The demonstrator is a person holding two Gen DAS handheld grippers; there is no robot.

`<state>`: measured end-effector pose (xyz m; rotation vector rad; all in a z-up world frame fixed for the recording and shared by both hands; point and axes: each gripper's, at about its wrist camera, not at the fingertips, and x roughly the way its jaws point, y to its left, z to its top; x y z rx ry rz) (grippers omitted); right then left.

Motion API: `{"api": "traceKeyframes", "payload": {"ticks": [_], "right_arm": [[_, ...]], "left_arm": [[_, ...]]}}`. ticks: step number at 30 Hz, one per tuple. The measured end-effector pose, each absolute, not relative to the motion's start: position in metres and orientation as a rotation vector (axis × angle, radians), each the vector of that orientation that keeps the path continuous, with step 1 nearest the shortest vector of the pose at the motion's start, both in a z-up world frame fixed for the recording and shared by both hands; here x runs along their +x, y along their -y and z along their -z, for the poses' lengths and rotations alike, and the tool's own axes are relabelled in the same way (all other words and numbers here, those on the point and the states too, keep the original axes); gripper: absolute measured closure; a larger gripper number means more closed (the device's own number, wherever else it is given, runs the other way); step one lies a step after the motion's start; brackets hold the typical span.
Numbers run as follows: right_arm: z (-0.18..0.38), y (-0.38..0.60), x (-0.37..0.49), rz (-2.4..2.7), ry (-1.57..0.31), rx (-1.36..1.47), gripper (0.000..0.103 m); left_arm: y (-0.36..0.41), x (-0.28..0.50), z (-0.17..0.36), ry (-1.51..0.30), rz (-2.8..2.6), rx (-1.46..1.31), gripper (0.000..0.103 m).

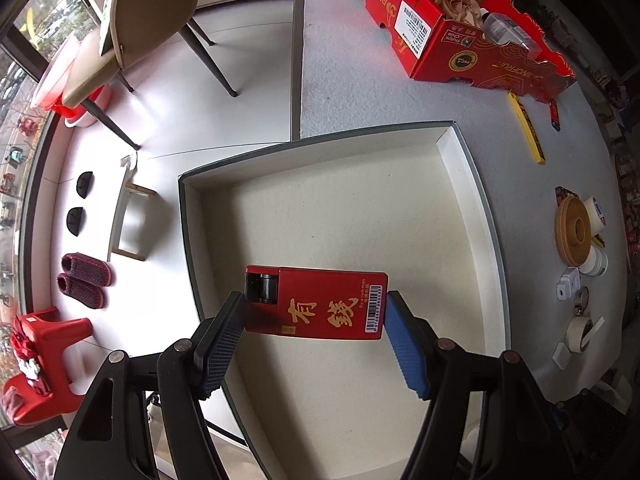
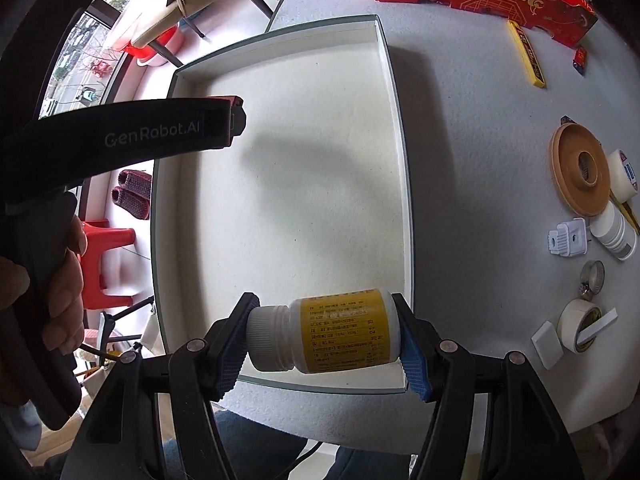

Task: Organize rigid objects
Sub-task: 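Lower red box into tray and open left tool while right tool releases bottle there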

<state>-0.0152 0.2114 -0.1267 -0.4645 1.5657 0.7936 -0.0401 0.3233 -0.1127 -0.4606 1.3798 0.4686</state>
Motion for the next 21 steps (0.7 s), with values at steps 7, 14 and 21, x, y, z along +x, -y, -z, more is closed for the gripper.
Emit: {"api": "traceKeyframes", "payload": {"ticks": [7, 14, 21], "right_arm": [[0.130, -0.214, -0.017, -0.787, -1.576, -0.480, 0.036], [0.129, -0.214, -0.019, -0.781, -1.568, -0.500, 0.036], [0.135, -0.204, -0.020, -0.783, -1.623, -0.512, 0.036]], "left_arm": [[-0.325, -0.040, 0.118, -1.393, -0.465, -0.450, 0.030], [-0.323, -0.034, 0.120, -1.403, -0.469, -0.421, 0.030], [-0.316, -0.035, 0.121, -1.410, -0.458, -0.403, 0.030]]}}
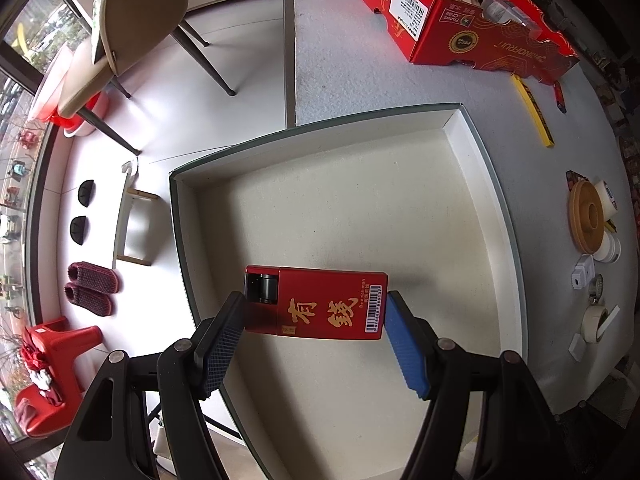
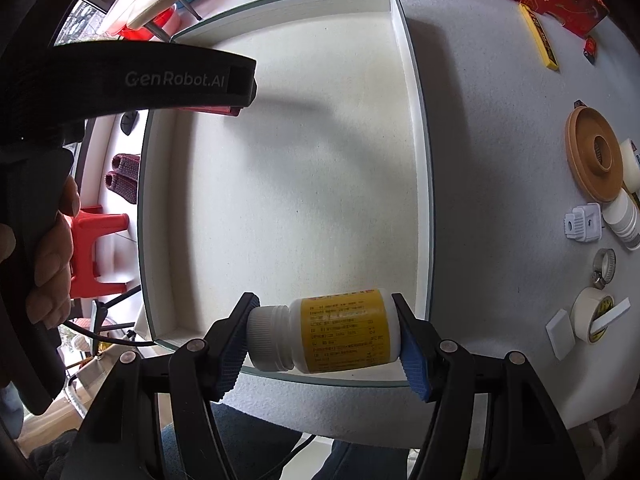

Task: Organize rigid objects
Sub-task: 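Lower red box into tray and open left tool while right tool releases bottle there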

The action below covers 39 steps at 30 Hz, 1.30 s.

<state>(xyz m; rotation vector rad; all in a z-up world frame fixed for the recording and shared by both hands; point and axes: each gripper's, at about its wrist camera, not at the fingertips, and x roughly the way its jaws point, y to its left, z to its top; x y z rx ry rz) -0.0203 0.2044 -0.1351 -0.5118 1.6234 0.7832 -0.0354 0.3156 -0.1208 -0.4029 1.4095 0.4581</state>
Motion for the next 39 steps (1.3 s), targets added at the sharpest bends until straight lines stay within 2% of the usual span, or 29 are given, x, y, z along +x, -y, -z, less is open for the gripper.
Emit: {"api": "traceKeyframes", "payload": {"ticks": [6, 20, 26, 27, 29, 30, 31, 32, 39], "right_arm": [[0.136, -0.189, -0.018, -0.770, -1.675, -0.499, 0.036], [0.107, -0.229, 0.031, -0.742, -1.531, -0.476, 0.036], [0.117, -0.245, 0.033, -0.734, -1.519, -0.524, 0.036], [0.117, -0.245, 0.035, -0.728, -1.515, -0.527, 0.036], [0.123, -0.242, 0.021, -0.722, -1.504, -0.536, 0.036], [0.123, -0.241, 0.019, -0.722, -1.500, -0.542, 0.034], [0.122, -0.240, 0.017, -0.722, -1.495, -0.546, 0.021], [0.120, -0.238, 0.017, -0.721, -1.482, -0.544, 0.016], [0.097, -0.215, 0.009, -0.740, -1.449, -0.539, 0.015]], "left_arm": [[-0.311, -0.040, 0.121, -1.411, -0.460, -0.397, 0.030], [-0.339, -0.029, 0.119, -1.376, -0.527, -0.415, 0.030], [-0.336, -0.026, 0.128, -1.394, -0.522, -0.397, 0.030], [-0.334, -0.026, 0.129, -1.398, -0.519, -0.389, 0.029], [-0.333, -0.028, 0.130, -1.385, -0.510, -0.401, 0.022], [-0.334, -0.030, 0.130, -1.376, -0.501, -0.424, 0.022], [-0.335, -0.032, 0.131, -1.377, -0.490, -0.452, 0.020], [-0.337, -0.034, 0.133, -1.386, -0.484, -0.479, 0.018], [-0.346, -0.049, 0.122, -1.351, -0.488, -0.520, 0.015]]}}
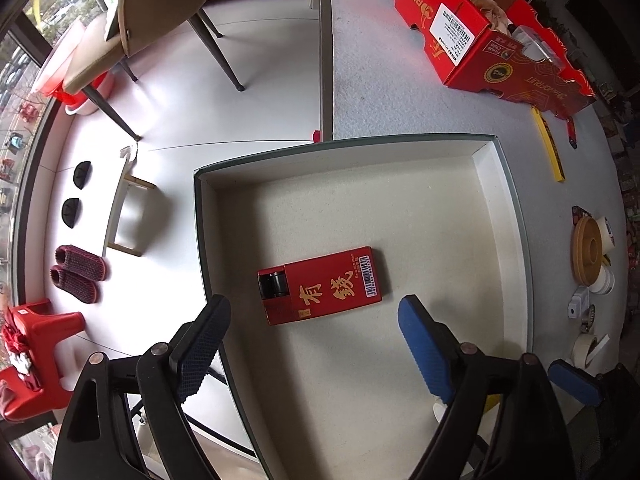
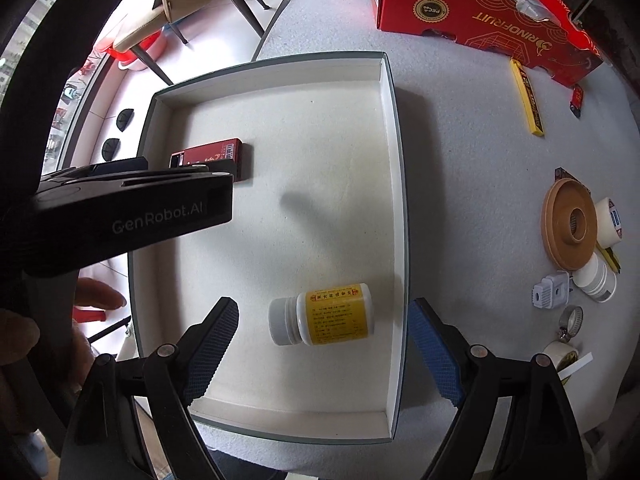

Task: Organize rigid objects
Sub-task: 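Lower red box into tray and open left tool while right tool releases bottle there, then grasp large white jar with right tool while left tool moves toward hose clamp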

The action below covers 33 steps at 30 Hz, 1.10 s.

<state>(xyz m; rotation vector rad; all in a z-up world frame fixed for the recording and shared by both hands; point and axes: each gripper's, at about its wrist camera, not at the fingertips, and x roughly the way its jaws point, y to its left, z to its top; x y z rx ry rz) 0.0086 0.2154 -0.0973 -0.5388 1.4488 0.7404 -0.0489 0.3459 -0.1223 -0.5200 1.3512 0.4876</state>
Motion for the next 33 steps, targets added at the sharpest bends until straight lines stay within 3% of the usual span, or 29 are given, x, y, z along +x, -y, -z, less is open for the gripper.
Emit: {"api": "traceKeyframes", "payload": {"ticks": [2, 3, 4, 17, 33], "right_arm": [[0.090, -0.196, 0.004, -0.746, -1.437, -0.538, 0.014], [0.086, -0.184, 0.001, -0.744, -1.435, -0.532, 0.003], [0.086, -0.184, -0.005, -0.741, -1.432, -0.514, 0.000], [0.106, 0.005, 0.036, -0.338, -1.577, -0.226, 0.000], [0.107, 0.050, 0.174, -0.434, -1.549, -0.167, 0.000]], "left_arm": [[-0.345, -0.057, 0.114, -1.314, -0.470, -0.550, 0.015], [-0.344, -0.062, 0.110, -1.300, -0.457, -0.564, 0.014], [-0.342, -0.066, 0.106, -1.290, -0.445, -0.574, 0.014], [-0.244, -0.091, 0.093, -1.370, -0.258, -0.556, 0.014], [-0.122, 0.048, 0.077, -1.379, -0.419, -0.568, 0.014]]}}
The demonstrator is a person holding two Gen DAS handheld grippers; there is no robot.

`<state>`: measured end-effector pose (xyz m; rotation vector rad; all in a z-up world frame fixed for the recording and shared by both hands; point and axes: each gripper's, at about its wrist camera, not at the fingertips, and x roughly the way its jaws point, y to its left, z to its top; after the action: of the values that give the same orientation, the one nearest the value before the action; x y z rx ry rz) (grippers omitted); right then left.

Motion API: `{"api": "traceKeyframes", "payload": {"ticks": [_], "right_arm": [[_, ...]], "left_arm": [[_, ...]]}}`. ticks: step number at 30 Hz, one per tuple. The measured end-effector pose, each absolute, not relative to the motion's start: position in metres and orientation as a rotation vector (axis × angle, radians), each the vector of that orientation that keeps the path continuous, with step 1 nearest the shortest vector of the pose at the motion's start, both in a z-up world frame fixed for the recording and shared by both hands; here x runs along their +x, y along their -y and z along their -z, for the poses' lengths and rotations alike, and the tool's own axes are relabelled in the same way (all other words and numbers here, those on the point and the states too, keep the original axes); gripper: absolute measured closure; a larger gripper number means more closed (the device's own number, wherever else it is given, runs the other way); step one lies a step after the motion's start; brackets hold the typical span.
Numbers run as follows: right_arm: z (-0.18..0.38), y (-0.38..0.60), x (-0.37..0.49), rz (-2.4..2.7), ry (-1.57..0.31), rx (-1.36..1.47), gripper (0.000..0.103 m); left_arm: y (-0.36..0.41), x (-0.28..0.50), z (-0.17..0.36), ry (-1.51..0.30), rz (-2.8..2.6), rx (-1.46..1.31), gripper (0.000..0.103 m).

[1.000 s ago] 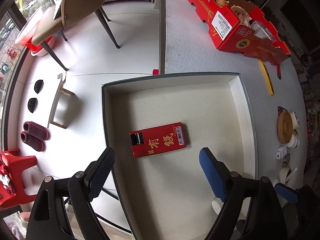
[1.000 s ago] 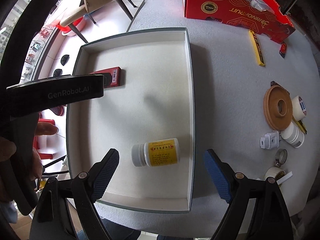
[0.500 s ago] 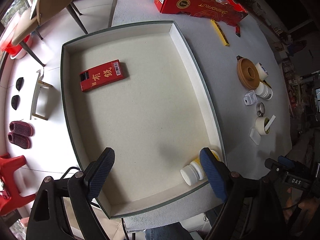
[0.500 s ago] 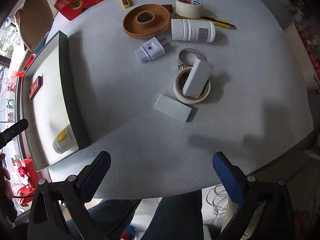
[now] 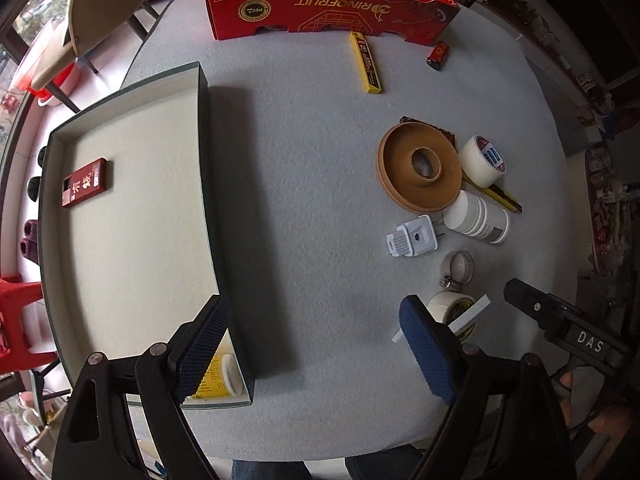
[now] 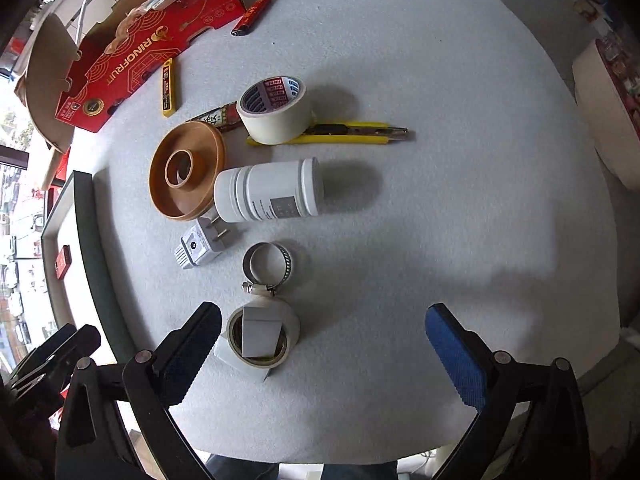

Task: Organize rigid objects
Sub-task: 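Grasp large white jar with right tool while left tool moves toward hose clamp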

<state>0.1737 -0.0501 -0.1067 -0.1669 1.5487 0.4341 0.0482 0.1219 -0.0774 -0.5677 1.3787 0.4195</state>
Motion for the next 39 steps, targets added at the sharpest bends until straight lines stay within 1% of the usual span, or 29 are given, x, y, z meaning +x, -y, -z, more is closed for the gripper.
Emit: {"api": "traceKeyframes", "payload": {"ticks": [5, 8, 10, 13, 16, 18, 21, 27, 29, 30, 35, 36, 37, 38, 39], "right_arm": [[0.124, 0.071, 0.175, -0.476, -1.598, -0.157, 0.000], [0.134, 0.088, 0.173, -0.453, -1.628, -0.156, 0.000], [0.137, 0.100, 0.172, -0.435, -1.644, -0.143, 0.000], [0.139, 0.111, 0.172, -0.414, -1.660, -0.125, 0.000], [0.136, 0.111, 0.173, -0.422, -1.648, -0.132, 0.000], [0.131, 0.103, 0.174, -0.436, -1.625, -0.142, 0.000], [0.126, 0.080, 0.179, -0.471, -1.585, -0.150, 0.000], [0.126, 0.023, 0.185, -0.541, -1.528, -0.234, 0.000], [0.135, 0.011, 0.188, -0.536, -1.525, -0.255, 0.000], [0.142, 0.008, 0.193, -0.533, -1.528, -0.257, 0.000], [0.154, 0.002, 0.200, -0.500, -1.533, -0.276, 0.000], [0.156, 0.003, 0.201, -0.492, -1.539, -0.278, 0.002], [0.159, 0.003, 0.204, -0.489, -1.545, -0.276, 0.014], [0.159, 0.005, 0.205, -0.491, -1.555, -0.270, 0.023], [0.160, 0.008, 0.205, -0.483, -1.564, -0.270, 0.029]], "left_arm": [[-0.105, 0.116, 0.084, -1.358, -0.431, -0.462, 0.014], [-0.106, 0.154, 0.099, -1.357, -0.417, -0.500, 0.014], [-0.104, 0.173, 0.113, -1.379, -0.389, -0.521, 0.014], [-0.097, 0.191, 0.140, -1.446, -0.385, -0.451, 0.014], [-0.106, 0.188, 0.154, -1.472, -0.404, -0.438, 0.013], [-0.122, 0.177, 0.154, -1.455, -0.447, -0.442, 0.013], [-0.145, 0.165, 0.156, -1.455, -0.453, -0.480, 0.012], [-0.162, 0.156, 0.159, -1.457, -0.446, -0.491, 0.011], [-0.164, 0.157, 0.163, -1.459, -0.458, -0.495, 0.004], [-0.167, 0.158, 0.165, -1.462, -0.463, -0.498, 0.002], [-0.173, 0.161, 0.172, -1.473, -0.463, -0.481, 0.001], [-0.171, 0.164, 0.175, -1.493, -0.470, -0.454, 0.000], [-0.169, 0.167, 0.176, -1.503, -0.466, -0.433, 0.000], [-0.168, 0.171, 0.177, -1.513, -0.463, -0.440, 0.000], [-0.170, 0.172, 0.177, -1.521, -0.467, -0.447, 0.000]]}}
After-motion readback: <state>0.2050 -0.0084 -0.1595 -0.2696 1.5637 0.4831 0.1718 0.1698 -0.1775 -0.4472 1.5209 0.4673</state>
